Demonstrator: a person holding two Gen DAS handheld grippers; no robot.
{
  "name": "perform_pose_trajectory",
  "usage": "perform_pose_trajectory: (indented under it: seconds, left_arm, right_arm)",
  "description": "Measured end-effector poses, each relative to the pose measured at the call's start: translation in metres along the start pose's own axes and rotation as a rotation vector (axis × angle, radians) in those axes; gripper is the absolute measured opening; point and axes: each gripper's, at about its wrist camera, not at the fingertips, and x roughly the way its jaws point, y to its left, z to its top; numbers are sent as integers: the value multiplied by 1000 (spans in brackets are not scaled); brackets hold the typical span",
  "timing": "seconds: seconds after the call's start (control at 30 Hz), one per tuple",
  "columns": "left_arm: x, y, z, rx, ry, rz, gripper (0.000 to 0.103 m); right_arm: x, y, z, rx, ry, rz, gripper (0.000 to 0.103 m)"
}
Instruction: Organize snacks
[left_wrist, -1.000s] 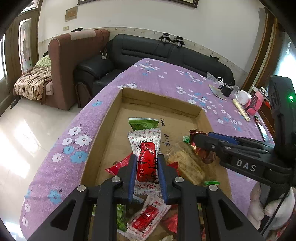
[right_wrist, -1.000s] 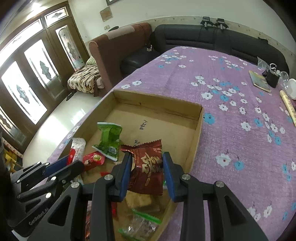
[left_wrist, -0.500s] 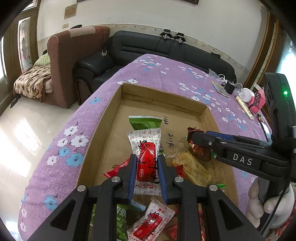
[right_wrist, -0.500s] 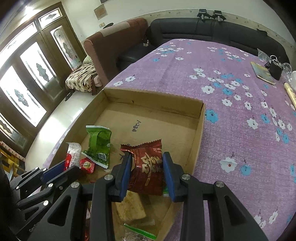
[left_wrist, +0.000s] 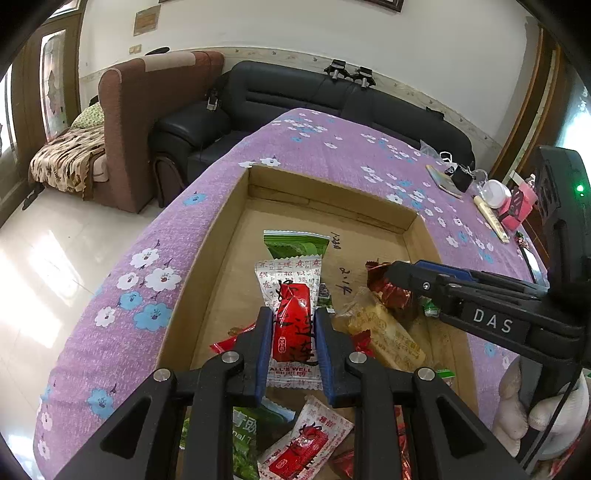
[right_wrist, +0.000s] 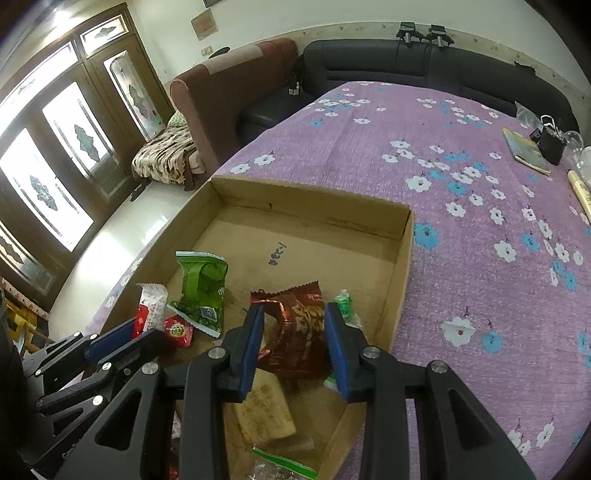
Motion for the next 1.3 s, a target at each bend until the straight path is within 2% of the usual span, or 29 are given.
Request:
perform_pose_trajectory:
  seconds: [0.1, 0.13, 0.27, 0.37, 0.63, 0.7, 0.8, 0.9, 1.03, 1.13, 1.3]
  left_arm:
    - [-3, 1, 0, -9, -6, 1, 24]
    - [-5, 2, 0, -13, -7, 2, 27]
    - [-12, 4, 0, -24, -19, 8, 53]
    - [-19, 2, -2, -24, -28, 14, 68]
    - [-36, -4, -12, -8, -41, 36, 71]
    - [-41, -6, -16, -5, -47, 43, 71]
    - [-47, -8, -23, 19, -57, 94, 73]
    - [-46, -11, -31, 52, -47, 192, 73]
    - [-29, -23, -39, 147, 12, 287, 73]
    - [-16, -41, -46, 244, 55, 324, 75]
    - [-12, -69, -50, 343, 24, 360, 77]
  right_arm:
    - [-5, 2, 0, -4, -10, 5, 33]
    - [-7, 3, 0, -5, -15, 6, 33]
    - [-17, 6, -2, -6, -26, 13, 34]
    - [-26, 7, -6, -1, -37, 17, 35]
    - [-58, 3, -28, 15, -75, 26, 42]
    - [-67, 1, -36, 17, -88, 25, 47]
    - [-80, -3, -49, 26, -104, 24, 48]
    - [-89, -11, -60, 45, -111, 30, 49]
    - [-100, -22, -72, 75, -123, 44, 49]
    - [-104, -31, -78, 97, -126, 53, 50]
    - [-111, -47, -85, 140, -135, 59, 54]
